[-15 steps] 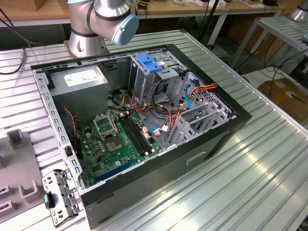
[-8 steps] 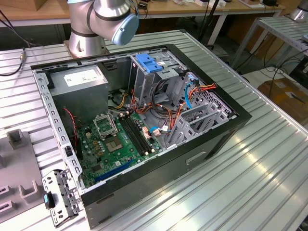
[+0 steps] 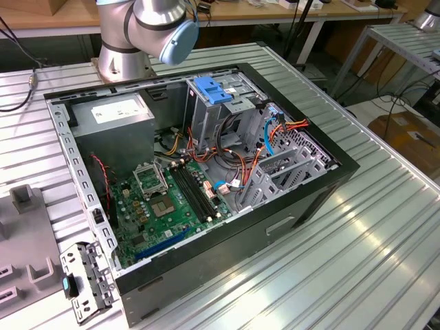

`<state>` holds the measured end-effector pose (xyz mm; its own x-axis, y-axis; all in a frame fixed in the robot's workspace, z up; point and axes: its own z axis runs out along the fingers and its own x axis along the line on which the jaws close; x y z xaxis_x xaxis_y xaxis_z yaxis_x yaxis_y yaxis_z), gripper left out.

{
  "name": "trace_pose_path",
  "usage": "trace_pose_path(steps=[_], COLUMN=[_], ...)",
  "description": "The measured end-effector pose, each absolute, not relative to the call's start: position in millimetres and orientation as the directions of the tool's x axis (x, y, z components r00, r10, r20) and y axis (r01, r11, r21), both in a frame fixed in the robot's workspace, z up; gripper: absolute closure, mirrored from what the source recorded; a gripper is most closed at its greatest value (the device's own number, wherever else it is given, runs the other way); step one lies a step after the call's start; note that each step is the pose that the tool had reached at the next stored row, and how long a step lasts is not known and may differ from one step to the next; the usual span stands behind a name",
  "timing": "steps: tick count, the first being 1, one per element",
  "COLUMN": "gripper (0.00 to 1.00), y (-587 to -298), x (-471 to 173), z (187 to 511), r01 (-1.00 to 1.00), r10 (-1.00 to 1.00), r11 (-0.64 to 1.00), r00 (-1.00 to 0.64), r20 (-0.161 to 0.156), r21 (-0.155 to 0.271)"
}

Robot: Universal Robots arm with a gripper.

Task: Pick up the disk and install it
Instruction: 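Pick up the disk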

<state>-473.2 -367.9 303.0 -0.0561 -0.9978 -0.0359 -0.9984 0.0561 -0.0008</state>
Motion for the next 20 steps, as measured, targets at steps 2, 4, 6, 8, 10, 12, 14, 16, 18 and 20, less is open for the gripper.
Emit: trace_pose_path(steps=[2,4,6,8,10,12,14,16,18,20], gripper=[0.52,0.52,0.52,0.52,0.52,0.52,0.52,0.52,0.52,0.52], y=[-367.8,-367.8,-367.8,-367.8,-367.8,-367.7,-367.8,-367.7,-367.7,-367.6], x=[-473.1,-473.1,-473.1,-473.1,-473.1,-473.1,-473.2,-473.1,-473.1,-473.1], z=[301.8,300.4,299.0,297.9,296.3,295.1,295.0,294.7,294.7,294.5], r01=[-0.998,-0.998,-0.998,-0.998,-0.998,-0.998,-0.998,-0.998,-0.998,-0.998], r10=[-0.998,-0.998,-0.998,-0.998,-0.998,-0.998,-0.998,-0.998,-0.998,-0.998], r11=[0.056,0.056,0.056,0.056,0.056,0.056,0.056,0.056,0.056,0.056], r00=[-0.056,-0.056,-0.056,-0.056,-0.056,-0.056,-0.056,-0.056,-0.056,-0.056], r20=[-0.036,-0.036,-0.036,-0.036,-0.036,-0.035,-0.035,-0.035,-0.035,-0.035], r21=[-0.001,-0.001,-0.001,-0.001,-0.001,-0.001,-0.001,-0.001,-0.001,-0.001])
